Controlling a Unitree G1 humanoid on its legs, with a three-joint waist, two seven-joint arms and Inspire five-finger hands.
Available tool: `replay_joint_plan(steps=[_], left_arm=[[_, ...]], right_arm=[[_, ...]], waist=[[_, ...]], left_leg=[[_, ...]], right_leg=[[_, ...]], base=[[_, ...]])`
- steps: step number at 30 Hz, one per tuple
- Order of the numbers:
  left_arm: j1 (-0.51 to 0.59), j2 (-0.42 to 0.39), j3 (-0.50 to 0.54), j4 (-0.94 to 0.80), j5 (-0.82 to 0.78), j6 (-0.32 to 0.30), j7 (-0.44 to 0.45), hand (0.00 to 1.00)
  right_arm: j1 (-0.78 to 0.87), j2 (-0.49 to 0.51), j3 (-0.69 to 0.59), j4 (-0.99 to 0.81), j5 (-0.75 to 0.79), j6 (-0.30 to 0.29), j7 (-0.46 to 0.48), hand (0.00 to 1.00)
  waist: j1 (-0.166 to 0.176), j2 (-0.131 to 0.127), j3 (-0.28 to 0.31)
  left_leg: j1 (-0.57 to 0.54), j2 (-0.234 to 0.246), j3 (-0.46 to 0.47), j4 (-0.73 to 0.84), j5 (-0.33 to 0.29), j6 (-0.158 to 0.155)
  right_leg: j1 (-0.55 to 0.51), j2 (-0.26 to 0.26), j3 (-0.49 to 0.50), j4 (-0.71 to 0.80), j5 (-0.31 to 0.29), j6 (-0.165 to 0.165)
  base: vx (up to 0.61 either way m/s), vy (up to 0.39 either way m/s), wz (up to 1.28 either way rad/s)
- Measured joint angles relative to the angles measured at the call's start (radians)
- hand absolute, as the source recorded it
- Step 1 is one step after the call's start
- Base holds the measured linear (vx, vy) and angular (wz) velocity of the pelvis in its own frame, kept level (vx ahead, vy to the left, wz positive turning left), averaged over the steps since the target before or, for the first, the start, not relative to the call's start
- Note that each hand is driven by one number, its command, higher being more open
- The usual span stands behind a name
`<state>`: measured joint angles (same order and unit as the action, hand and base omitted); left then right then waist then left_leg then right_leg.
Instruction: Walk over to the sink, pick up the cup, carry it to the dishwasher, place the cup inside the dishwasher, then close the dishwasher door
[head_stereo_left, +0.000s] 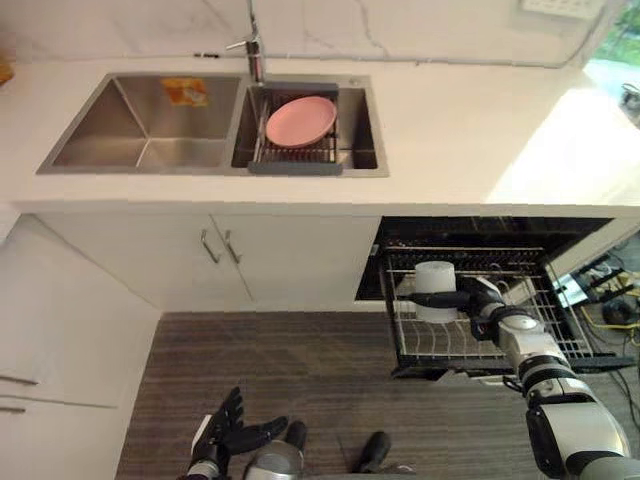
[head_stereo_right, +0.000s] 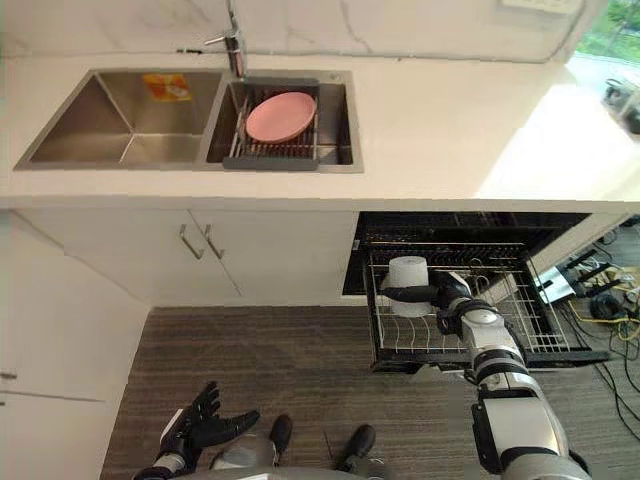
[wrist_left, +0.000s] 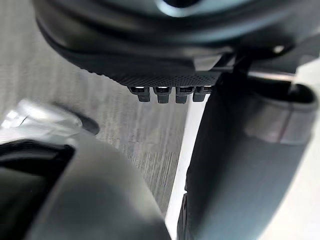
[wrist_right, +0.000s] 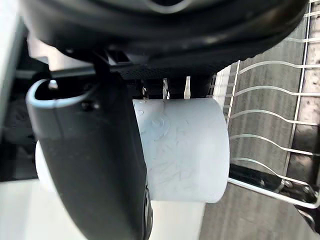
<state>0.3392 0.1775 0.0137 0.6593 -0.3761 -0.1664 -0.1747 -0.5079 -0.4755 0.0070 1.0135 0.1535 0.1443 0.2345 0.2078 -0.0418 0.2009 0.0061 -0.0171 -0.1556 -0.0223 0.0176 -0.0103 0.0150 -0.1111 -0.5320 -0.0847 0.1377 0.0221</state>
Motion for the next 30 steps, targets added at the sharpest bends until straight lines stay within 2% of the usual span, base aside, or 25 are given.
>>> replay_joint_plan(steps=[6,8,11,13,16,19,21,23,30], left_arm=[[-0.016,-0.006,0.053,0.018,-0.064,0.029,-0.034,1.00],[-0.029,-0.008,0.061,0.018,-0.076,0.030,-0.034,1.00],[-0.044,-0.015,0.062,0.016,-0.076,0.030,-0.034,1.00],[-0.060,-0.016,0.068,0.015,-0.076,0.031,-0.033,1.00],[-0.087,-0.017,0.068,0.003,-0.089,0.032,-0.032,1.00],[-0.097,-0.018,0.068,-0.007,-0.098,0.032,-0.031,1.00],[-0.097,-0.021,0.067,-0.010,-0.101,0.032,-0.029,1.00],[-0.096,-0.027,0.066,-0.010,-0.116,0.032,-0.026,1.00],[-0.079,-0.041,0.052,-0.012,-0.116,0.033,-0.023,1.00]], right_arm=[[-0.004,0.046,-0.010,-0.005,0.000,0.028,-0.007,0.00],[-0.004,0.065,-0.039,-0.010,0.000,0.042,-0.009,0.00],[-0.005,0.076,-0.049,-0.022,0.000,0.070,-0.018,0.00],[-0.015,0.077,-0.060,-0.042,0.000,0.089,-0.026,0.00],[-0.033,0.071,-0.145,-0.050,0.000,0.106,-0.076,0.00],[-0.040,0.064,-0.178,-0.061,0.001,0.112,-0.121,0.00],[-0.055,0.064,-0.195,-0.085,0.003,0.113,-0.147,0.00],[-0.073,0.056,-0.200,-0.100,0.005,0.112,-0.166,0.00],[-0.064,0.023,-0.239,-0.113,0.002,0.113,-0.174,0.00]], waist=[[0.027,-0.031,0.032],[0.029,-0.031,0.042],[0.054,-0.031,0.049],[0.060,-0.033,0.057],[0.060,-0.030,0.062],[0.060,-0.027,0.064],[0.066,-0.024,0.068],[0.068,-0.016,0.073],[0.052,-0.001,0.082]], left_leg=[[-0.024,-0.001,-0.013,-0.007,-0.002,0.001],[-0.044,0.015,0.056,0.003,-0.003,0.001],[-0.066,0.020,0.062,0.017,-0.010,0.001],[-0.093,0.019,0.062,0.049,-0.019,0.001],[-0.122,0.009,0.095,0.096,-0.025,-0.001],[-0.125,0.009,0.126,0.112,-0.026,0.001],[-0.130,0.007,0.134,0.137,-0.045,0.018],[-0.138,0.006,0.138,0.164,-0.059,0.022],[-0.135,0.016,0.149,0.179,-0.079,0.020]], right_leg=[[0.002,-0.014,-0.041,0.000,-0.009,0.009],[0.000,-0.017,-0.064,0.001,-0.017,0.011],[-0.018,-0.029,-0.073,0.019,-0.026,0.019],[-0.029,-0.033,-0.077,0.030,-0.029,0.020],[-0.032,-0.050,-0.101,0.062,-0.046,0.025],[-0.032,-0.064,-0.107,0.100,-0.062,0.023],[-0.032,-0.073,-0.106,0.121,-0.082,0.034],[-0.032,-0.080,-0.103,0.135,-0.095,0.045],[-0.035,-0.087,-0.093,0.176,-0.126,0.046]], base=[[-0.01,0.026,0.23],[-0.02,0.030,0.33],[0.04,0.031,0.14],[0.09,0.034,0.09],[0.10,0.072,0.32],[0.04,0.086,0.30],[0.00,0.065,0.09],[-0.04,0.026,-0.03],[-0.03,-0.008,-0.04]])
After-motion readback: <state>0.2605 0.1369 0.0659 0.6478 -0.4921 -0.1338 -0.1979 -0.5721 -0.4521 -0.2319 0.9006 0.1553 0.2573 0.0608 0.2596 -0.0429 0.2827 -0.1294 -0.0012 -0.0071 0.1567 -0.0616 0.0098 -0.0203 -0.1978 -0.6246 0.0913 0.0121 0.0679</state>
